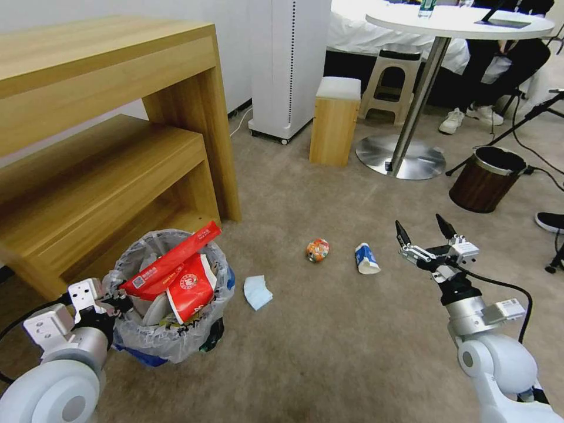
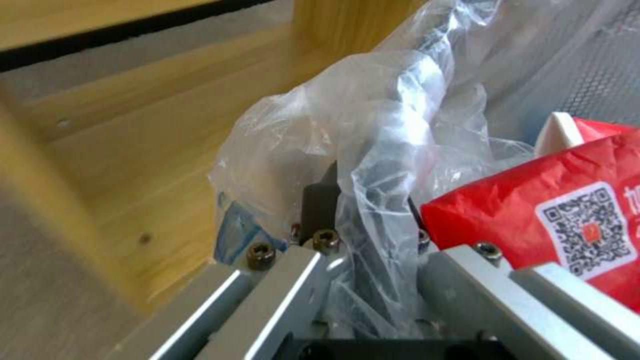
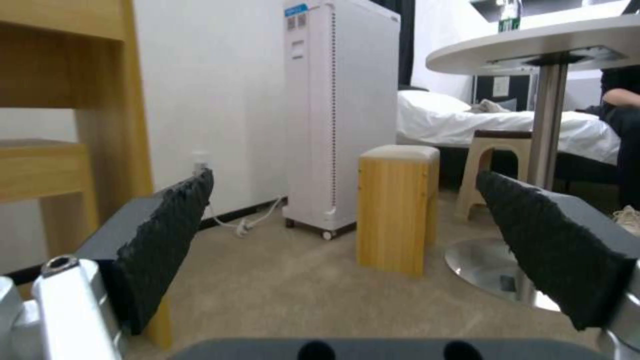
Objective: Pick up the trash bin and place the garbage on the floor into it.
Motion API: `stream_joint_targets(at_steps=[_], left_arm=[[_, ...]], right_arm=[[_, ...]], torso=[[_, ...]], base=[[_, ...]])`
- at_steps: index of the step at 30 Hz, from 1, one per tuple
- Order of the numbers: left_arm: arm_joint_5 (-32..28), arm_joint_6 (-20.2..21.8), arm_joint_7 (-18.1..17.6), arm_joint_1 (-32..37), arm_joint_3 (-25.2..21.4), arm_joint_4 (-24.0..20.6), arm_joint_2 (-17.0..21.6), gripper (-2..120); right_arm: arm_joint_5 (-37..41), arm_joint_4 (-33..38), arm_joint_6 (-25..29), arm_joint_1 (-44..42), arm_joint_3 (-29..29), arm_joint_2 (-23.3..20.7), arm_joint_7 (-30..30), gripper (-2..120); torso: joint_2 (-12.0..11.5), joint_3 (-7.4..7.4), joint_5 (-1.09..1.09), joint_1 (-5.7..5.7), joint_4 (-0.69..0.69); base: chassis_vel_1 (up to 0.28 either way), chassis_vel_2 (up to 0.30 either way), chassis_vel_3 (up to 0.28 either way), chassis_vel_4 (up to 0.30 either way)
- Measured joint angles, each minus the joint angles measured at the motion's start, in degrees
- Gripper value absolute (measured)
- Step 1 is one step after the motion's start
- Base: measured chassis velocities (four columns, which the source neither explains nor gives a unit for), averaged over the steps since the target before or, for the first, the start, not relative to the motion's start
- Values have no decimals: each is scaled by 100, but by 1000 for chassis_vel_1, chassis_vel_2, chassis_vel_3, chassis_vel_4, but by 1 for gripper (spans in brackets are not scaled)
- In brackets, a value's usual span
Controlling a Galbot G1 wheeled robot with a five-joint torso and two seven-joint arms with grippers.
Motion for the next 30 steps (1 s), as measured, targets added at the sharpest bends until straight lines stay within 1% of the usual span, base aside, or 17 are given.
stream_joint_targets(at_steps=[3, 7, 9, 11, 13, 14, 15, 16, 17, 19, 20, 21, 24, 25, 28, 29, 30], left_arm=[[-19, 6, 11, 8, 0, 2, 7, 0], [-55, 15, 18, 10, -4, 26, 25, 0], [-61, 22, 21, 9, -4, 41, 31, 0], [-61, 26, 19, 5, -3, 55, 32, 0], [-63, 33, 19, -3, 14, 84, 31, 0], [-63, 33, 19, -3, 14, 84, 31, 0], [-64, 40, 20, -4, 26, 98, 28, 0], [-58, 49, 20, -6, 40, 107, 17, 0], [-58, 49, 20, -6, 40, 107, 17, 0], [-39, 74, 20, -15, 69, 114, 3, 0], [-3, 85, 14, -25, 101, 115, -15, 0], [-3, 85, 14, -25, 101, 115, -15, 0], [65, 103, -12, -20, 177, 100, -64, 0], [65, 103, -12, -20, 177, 100, -64, 0], [132, 124, -35, 42, 247, -22, -104, 0], [132, 124, -35, 42, 247, -22, -104, 0], [149, 136, -64, 60, 257, -62, -115, 0]], right_arm=[[-16, -10, 4, 3, -13, 21, -2, 100], [-70, -49, 23, 16, -72, 58, -3, 100], [-116, -80, 23, 22, -114, 69, 18, 100], [-169, -118, 15, 24, -148, 76, 49, 100], [-271, -216, -13, 43, -223, 80, 109, 100], [-271, -216, -13, 43, -223, 80, 109, 100], [-349, -295, -86, 56, -291, 81, 188, 100], [-393, -398, -234, 87, -395, 79, 290, 100], [-393, -398, -234, 87, -395, 79, 290, 100], [-372, -569, -526, 178, -624, 73, 384, 100], [-332, -758, -662, 300, -846, 81, 426, 100], [-332, -758, -662, 300, -846, 81, 426, 100], [-158, -1287, -843, 707, -1316, 165, 253, 100], [-158, -1287, -843, 707, -1316, 165, 253, 100], [123, -2241, -864, 1330, -1836, 305, -336, 100], [123, -2241, -864, 1330, -1836, 305, -336, 100], [215, -2509, -905, 1501, -1971, 355, -537, 100]], torso=[[0, -1, 3, 0, 0], [0, 0, -2, 0, -1], [-1, 2, 3, 1, 1], [-1, 2, 4, 1, 1], [-1, 2, -3, 1, 1], [-1, 2, -3, 1, 1], [-1, 0, 3, 1, 0], [-1, -2, 0, 0, 0], [-1, -2, 0, 0, 0], [-1, -2, 1, 0, 0], [0, -3, 1, 0, -1], [0, -3, 1, 0, -1], [0, -2, 0, 0, 0], [0, -2, 0, 0, 0], [-1, 0, 2, 0, 1], [-1, 0, 2, 0, 1], [-1, -1, 3, 0, 1]], base=[[-278, 275, 288, -276], [-272, 265, 276, -270], [-239, 197, 235, -188], [-176, 156, 147, -145], [-52, 23, 21, -40], [0, 0, 0, 0], [0, 0, 0, 0], [46, -58, -54, 39], [46, -58, -54, 39], [56, -44, -39, 51], [55, -31, -40, 54], [55, -31, -40, 54], [0, 0, 0, 0], [0, 0, 0, 0], [0, 0, 0, 0], [0, 0, 0, 0], [0, 0, 0, 0]])
